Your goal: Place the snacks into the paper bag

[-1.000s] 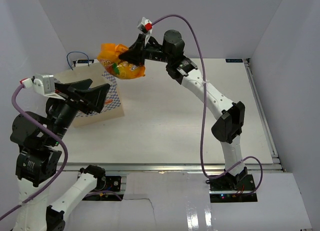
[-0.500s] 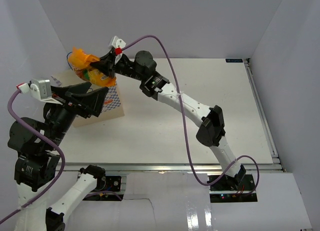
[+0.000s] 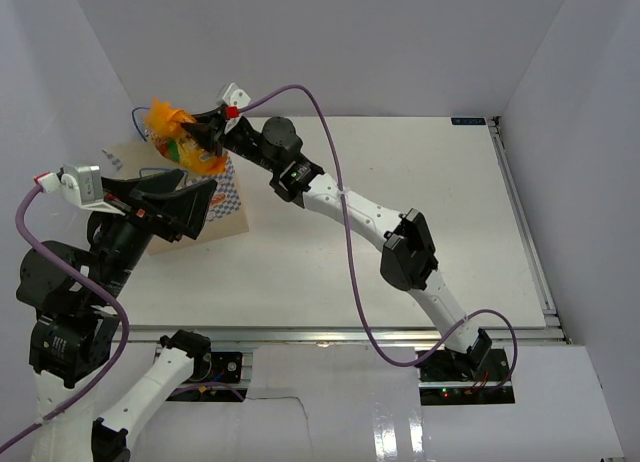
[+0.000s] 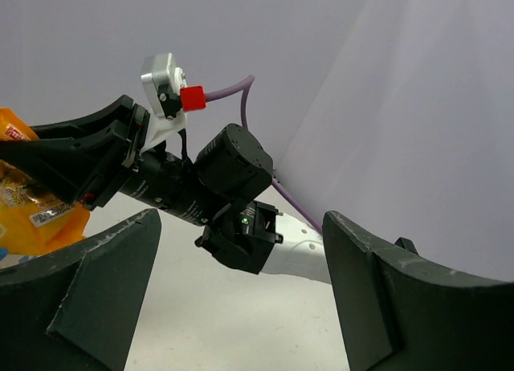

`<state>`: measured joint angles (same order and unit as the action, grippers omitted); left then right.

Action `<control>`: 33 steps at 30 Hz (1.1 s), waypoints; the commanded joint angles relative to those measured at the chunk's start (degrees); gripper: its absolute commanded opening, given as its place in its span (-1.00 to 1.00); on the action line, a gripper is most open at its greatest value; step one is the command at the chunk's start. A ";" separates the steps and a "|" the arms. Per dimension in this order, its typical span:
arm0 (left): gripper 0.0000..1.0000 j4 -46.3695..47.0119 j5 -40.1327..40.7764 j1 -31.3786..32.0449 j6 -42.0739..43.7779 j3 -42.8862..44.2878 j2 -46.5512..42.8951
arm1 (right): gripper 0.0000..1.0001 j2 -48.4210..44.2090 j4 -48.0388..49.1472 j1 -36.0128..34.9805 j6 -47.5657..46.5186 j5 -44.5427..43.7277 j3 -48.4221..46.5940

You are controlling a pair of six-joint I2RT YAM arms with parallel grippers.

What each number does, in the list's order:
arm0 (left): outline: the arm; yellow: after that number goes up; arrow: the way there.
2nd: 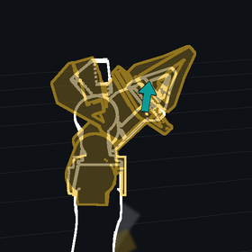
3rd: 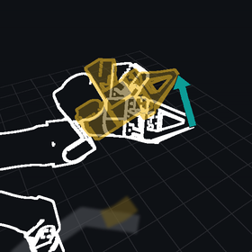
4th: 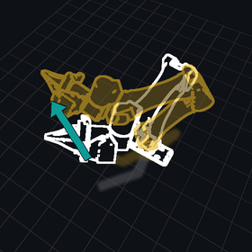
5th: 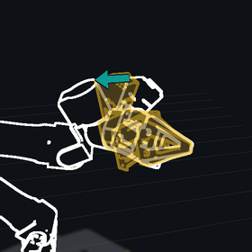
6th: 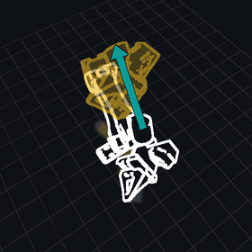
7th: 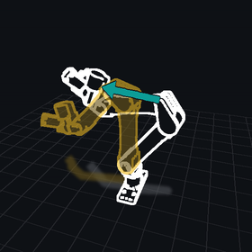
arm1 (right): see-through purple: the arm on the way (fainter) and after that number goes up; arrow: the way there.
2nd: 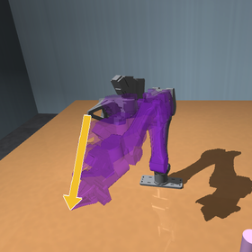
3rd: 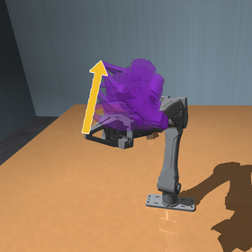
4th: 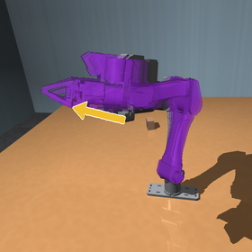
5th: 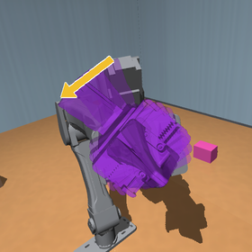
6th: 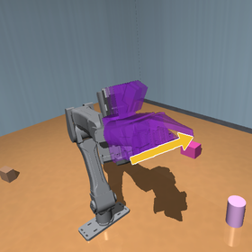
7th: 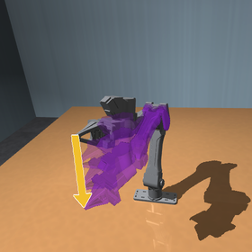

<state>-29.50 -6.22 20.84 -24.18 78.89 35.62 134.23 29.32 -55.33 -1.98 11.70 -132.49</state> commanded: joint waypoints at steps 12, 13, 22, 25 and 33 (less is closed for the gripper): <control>0.86 0.84 -1.17 0.08 -0.95 -1.28 0.25 | 0.02 -2.66 8.74 -1.89 -0.31 -0.37 -1.64; 0.86 0.76 -1.16 0.08 -1.04 -1.37 -0.02 | 0.08 -2.66 8.65 -1.89 -0.39 -0.28 -1.55; 0.86 0.76 -0.73 0.08 -1.39 -2.16 -0.99 | 0.42 -3.36 7.95 -1.89 -1.10 -0.19 -1.64; 0.86 0.76 -0.73 0.08 -1.30 -2.60 -0.90 | 0.44 -4.06 4.98 -1.80 -2.41 -0.02 -2.16; 0.87 -1.26 -4.32 0.08 -0.60 -5.06 0.32 | 0.88 -16.09 -16.99 8.63 1.18 13.86 9.15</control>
<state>-29.65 -7.68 20.84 -25.30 75.05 34.89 127.28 20.73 -53.34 -2.63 18.63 -127.17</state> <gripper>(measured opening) 0.931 0.945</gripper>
